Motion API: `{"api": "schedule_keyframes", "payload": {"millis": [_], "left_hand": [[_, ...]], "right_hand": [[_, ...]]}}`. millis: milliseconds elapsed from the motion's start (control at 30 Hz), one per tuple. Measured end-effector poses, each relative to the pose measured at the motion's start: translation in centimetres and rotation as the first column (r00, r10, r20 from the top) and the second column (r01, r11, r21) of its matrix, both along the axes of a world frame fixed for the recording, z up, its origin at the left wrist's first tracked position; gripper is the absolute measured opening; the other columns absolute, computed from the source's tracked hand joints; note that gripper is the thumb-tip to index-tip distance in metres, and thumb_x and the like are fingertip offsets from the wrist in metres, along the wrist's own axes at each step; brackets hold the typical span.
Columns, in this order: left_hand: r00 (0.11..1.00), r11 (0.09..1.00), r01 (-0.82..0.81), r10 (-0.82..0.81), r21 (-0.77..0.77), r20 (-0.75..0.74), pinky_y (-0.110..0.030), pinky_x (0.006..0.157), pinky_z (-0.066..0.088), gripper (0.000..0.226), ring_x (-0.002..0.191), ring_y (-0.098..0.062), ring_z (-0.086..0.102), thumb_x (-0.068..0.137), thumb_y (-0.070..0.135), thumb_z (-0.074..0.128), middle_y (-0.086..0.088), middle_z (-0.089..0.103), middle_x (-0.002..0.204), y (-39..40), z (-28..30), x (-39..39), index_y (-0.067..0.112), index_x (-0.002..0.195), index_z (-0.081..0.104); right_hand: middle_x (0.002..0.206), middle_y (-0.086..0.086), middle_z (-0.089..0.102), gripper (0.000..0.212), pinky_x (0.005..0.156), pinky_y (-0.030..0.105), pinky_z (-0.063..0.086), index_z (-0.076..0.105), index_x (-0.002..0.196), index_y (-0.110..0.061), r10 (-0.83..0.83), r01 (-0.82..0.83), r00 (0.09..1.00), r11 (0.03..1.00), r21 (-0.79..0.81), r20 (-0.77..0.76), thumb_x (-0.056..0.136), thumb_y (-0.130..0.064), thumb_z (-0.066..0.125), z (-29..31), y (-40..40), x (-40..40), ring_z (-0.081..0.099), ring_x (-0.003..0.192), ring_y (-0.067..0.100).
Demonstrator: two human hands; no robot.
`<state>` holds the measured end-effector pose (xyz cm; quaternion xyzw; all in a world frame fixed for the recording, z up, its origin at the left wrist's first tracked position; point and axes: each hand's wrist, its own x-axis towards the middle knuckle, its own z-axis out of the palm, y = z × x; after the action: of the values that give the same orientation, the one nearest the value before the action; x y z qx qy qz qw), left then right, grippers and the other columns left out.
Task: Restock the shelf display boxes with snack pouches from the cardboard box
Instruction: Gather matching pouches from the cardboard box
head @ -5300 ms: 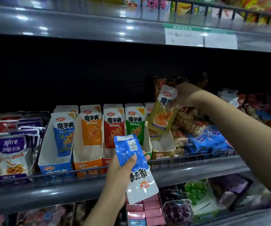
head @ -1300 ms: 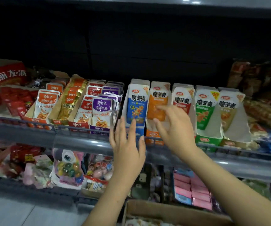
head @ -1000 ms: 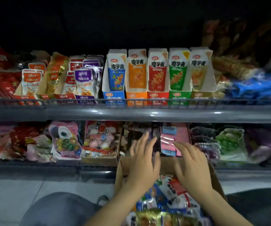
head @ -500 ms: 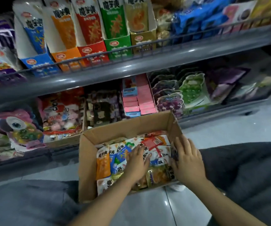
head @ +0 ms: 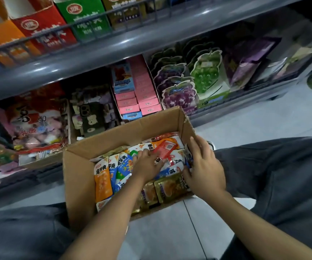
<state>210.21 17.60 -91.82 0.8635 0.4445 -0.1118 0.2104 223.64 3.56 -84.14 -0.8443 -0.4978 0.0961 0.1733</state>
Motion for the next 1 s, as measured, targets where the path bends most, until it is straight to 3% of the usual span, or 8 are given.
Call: {"api": "schedule_keyframes", "payload": {"millis": [133, 267, 367, 467, 567, 633, 767, 1000], "left_hand": [[0.987, 0.997, -0.054, 0.062, -0.059, 0.147, -0.033, 0.100, 0.026, 0.036, 0.120, -0.023, 0.037, 0.091, 0.051, 0.051, -0.005, 0.047, 0.122, 0.6, -0.6, 0.0, 0.022, 0.107, 0.065], [0.934, 0.897, -0.153, 0.268, -0.416, 0.236, -0.032, 0.073, 0.046, 0.032, 0.091, -0.023, 0.058, 0.081, 0.044, 0.070, -0.006, 0.063, 0.095, 0.8, 0.2, 0.9, 0.015, 0.078, 0.056], [0.960, 0.892, -0.152, 0.236, -0.426, 0.152, -0.035, 0.076, 0.047, 0.038, 0.091, -0.019, 0.055, 0.069, 0.044, 0.080, -0.001, 0.060, 0.094, 0.4, 1.0, 1.3, 0.019, 0.075, 0.052], [0.989, 0.962, -0.086, 0.114, -0.259, 0.094, -0.033, 0.090, 0.034, 0.046, 0.108, -0.020, 0.043, 0.061, 0.039, 0.085, 0.003, 0.049, 0.104, 0.0, 1.1, 1.5, 0.024, 0.086, 0.050], [0.972, 0.941, -0.155, 0.200, -0.301, 0.125, -0.039, 0.098, 0.038, 0.088, 0.118, -0.029, 0.044, 0.056, 0.028, 0.090, -0.009, 0.049, 0.122, -0.1, 1.4, 2.1, 0.026, 0.128, 0.039], [0.988, 0.947, -0.126, 0.147, -0.296, 0.050, -0.042, 0.103, 0.037, 0.101, 0.120, -0.031, 0.046, 0.056, 0.028, 0.090, -0.012, 0.051, 0.128, 0.1, 1.8, 2.6, 0.026, 0.139, 0.033], [0.997, 0.957, 0.016, -0.039, -0.290, -0.073, -0.038, 0.097, 0.046, 0.064, 0.104, -0.025, 0.061, 0.058, 0.030, 0.088, -0.004, 0.067, 0.114, 0.5, 2.8, 3.2, 0.022, 0.116, 0.062], [1.000, 0.915, 0.000, 0.006, -0.403, 0.014, -0.029, 0.080, 0.055, 0.062, 0.094, -0.019, 0.064, 0.059, 0.023, 0.088, -0.001, 0.068, 0.108, 0.0, 3.8, 1.8, 0.023, 0.115, 0.062]], "right_hand": [[0.147, 0.007, 0.036, 0.085, 0.076, 0.037, 0.055, 0.035, 0.144, -0.011, -0.016, 0.016, 1.000, 1.000, 0.016, -0.005, 0.071, -0.032, 0.074, 0.1, -0.1, -0.1, 0.052, 0.117, 0.029], [0.145, 0.008, 0.038, 0.084, 0.074, 0.037, 0.055, 0.037, 0.142, -0.010, -0.018, 0.018, 1.000, 0.999, 0.026, -0.009, 0.070, -0.030, 0.075, 0.2, -0.1, -0.2, 0.054, 0.115, 0.029], [0.144, 0.008, 0.040, 0.084, 0.071, 0.037, 0.055, 0.039, 0.141, -0.010, -0.027, 0.028, 0.999, 0.999, 0.034, -0.021, 0.068, -0.029, 0.076, 0.0, -0.1, -0.2, 0.055, 0.113, 0.029], [0.144, 0.008, 0.040, 0.082, 0.072, 0.037, 0.055, 0.039, 0.141, -0.010, -0.034, 0.035, 0.999, 0.999, 0.042, -0.022, 0.070, -0.029, 0.075, 0.0, -0.2, -0.2, 0.055, 0.113, 0.029], [0.144, 0.008, 0.041, 0.079, 0.073, 0.038, 0.055, 0.039, 0.140, -0.010, -0.040, 0.041, 0.999, 0.998, 0.051, -0.020, 0.072, -0.031, 0.073, 0.0, -0.2, -0.2, 0.056, 0.113, 0.029], [0.144, 0.008, 0.041, 0.077, 0.075, 0.038, 0.055, 0.040, 0.140, -0.010, -0.044, 0.045, 0.999, 0.997, 0.055, -0.024, 0.073, -0.030, 0.073, 0.0, -0.1, -0.3, 0.055, 0.113, 0.029], [0.144, 0.009, 0.041, 0.076, 0.074, 0.040, 0.057, 0.041, 0.140, -0.009, -0.051, 0.053, 0.998, 0.997, 0.055, -0.028, 0.073, -0.028, 0.072, -0.1, -0.1, -0.3, 0.055, 0.114, 0.030], [0.146, 0.007, 0.038, 0.076, 0.079, 0.039, 0.054, 0.038, 0.142, -0.011, -0.060, 0.061, 0.998, 0.997, 0.044, -0.024, 0.076, -0.032, 0.070, -0.1, -0.1, -0.3, 0.053, 0.117, 0.028]]}}
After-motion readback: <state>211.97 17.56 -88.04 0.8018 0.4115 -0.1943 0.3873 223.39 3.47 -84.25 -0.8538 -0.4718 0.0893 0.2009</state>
